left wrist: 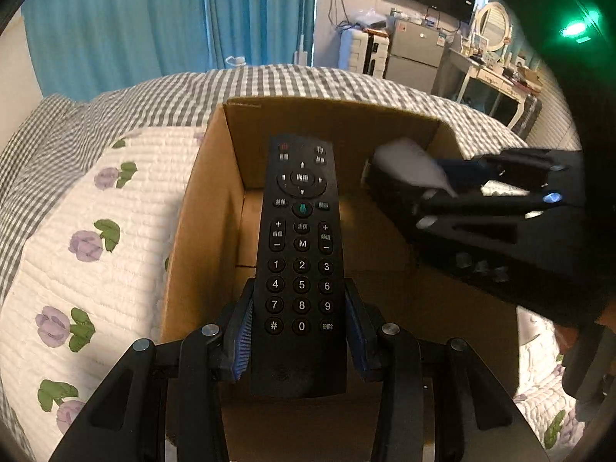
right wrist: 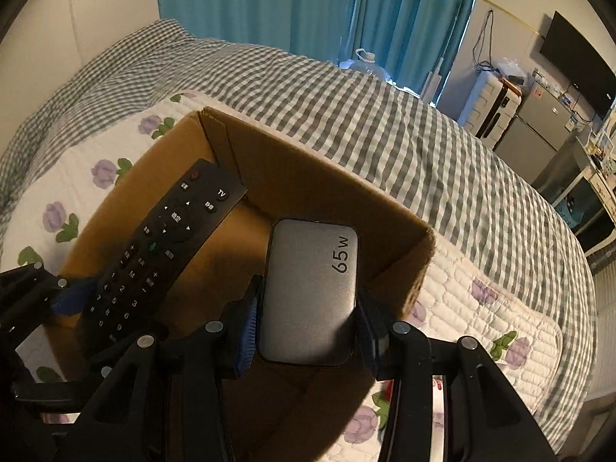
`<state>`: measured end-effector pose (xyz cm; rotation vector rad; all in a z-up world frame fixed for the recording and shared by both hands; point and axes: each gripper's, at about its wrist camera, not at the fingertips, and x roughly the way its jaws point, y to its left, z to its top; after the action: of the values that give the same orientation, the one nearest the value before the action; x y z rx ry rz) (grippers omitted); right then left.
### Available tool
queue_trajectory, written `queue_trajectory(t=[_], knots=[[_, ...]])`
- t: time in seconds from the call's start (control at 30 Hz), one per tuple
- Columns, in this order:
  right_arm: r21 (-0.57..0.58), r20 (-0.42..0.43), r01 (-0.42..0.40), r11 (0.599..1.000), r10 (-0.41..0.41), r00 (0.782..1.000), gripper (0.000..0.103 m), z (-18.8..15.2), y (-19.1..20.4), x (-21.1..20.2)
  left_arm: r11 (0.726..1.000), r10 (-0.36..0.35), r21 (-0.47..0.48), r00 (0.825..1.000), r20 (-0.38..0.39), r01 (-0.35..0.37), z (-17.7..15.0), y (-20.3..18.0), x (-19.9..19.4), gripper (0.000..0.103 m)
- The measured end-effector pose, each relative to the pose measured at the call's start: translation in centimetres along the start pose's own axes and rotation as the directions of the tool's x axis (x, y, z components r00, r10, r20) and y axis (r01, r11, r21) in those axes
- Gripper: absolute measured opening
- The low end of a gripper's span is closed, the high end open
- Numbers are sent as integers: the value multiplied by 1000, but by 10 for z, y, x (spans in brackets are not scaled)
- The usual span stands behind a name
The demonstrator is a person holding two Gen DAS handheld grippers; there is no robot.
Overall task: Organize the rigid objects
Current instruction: 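Carry the remote and charger into the cardboard box and release both, then grasp the white hair dryer with the left tool while the right tool grasps the pink card box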
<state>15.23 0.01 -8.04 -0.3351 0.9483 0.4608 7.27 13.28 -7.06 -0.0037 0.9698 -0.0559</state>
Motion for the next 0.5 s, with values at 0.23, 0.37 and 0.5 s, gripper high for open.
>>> queue_trajectory(t=[0.23, 0.37, 0.5], knots=[[11, 111, 50, 999, -51, 992, 73, 1, -10, -42, 998, 34, -56, 999, 35, -32, 2, 2, -17, 67], [51, 116, 41, 998, -46, 992, 76, -8, -33, -76, 996, 48, -82, 998, 29, -46, 3, -7, -35, 67], [72, 127, 90, 993, -98, 987, 85, -30, -62, -117, 997, 55, -62, 997, 53, -52, 5, -31, -57, 68]])
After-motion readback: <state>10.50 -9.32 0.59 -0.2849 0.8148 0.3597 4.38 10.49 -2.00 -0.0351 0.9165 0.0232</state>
